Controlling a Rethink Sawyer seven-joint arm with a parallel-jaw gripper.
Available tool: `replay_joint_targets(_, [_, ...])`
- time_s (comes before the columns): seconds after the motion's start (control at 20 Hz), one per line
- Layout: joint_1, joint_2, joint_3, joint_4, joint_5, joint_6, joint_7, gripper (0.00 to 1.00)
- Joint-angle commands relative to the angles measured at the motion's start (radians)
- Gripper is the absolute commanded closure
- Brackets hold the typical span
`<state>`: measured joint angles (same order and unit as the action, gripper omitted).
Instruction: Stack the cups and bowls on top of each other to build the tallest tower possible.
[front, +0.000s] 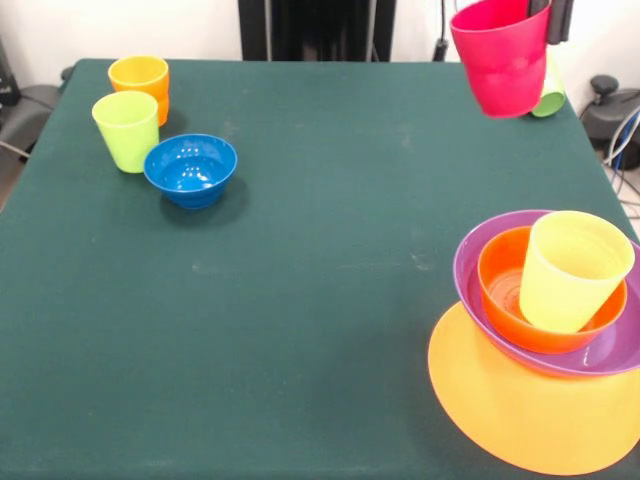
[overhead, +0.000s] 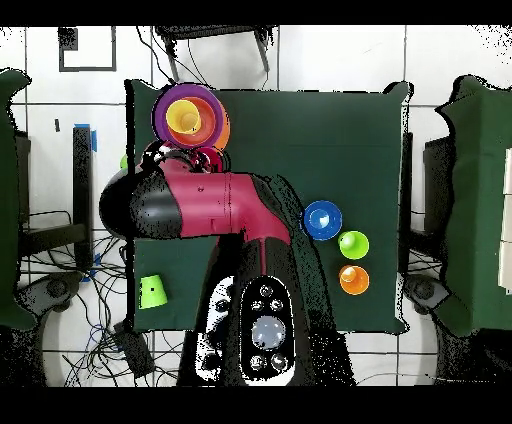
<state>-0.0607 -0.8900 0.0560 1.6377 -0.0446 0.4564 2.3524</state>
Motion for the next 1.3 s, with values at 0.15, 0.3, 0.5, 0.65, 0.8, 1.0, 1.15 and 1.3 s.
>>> replay_joint_targets(0.15, [-0.09, 0.012, 0.192, -0.103, -0.135, 0.371, -0.42, 1.0])
replay_joint_targets(0.3, [-0.052, 0.084, 0.2, -0.224, -0.166, 0.404, -0.354, 1.0])
replay_joint_targets(0.5, [0.001, 0.158, 0.191, -0.355, -0.198, 0.442, -0.257, 1.0])
replay_joint_targets(0.65, [0.035, 0.193, 0.176, -0.428, -0.218, 0.459, -0.199, 1.0])
replay_joint_targets(0.8, [0.063, 0.226, 0.16, -0.481, -0.231, 0.451, -0.154, 1.0])
replay_joint_targets(1.0, [0.085, 0.275, 0.147, -0.563, -0.237, 0.475, -0.145, 1.0])
replay_joint_targets(1.15, [0.098, 0.305, 0.132, -0.603, -0.249, 0.463, -0.148, 1.0])
replay_joint_targets(1.3, [0.106, 0.339, 0.12, -0.64, -0.274, 0.426, -0.173, 1.0])
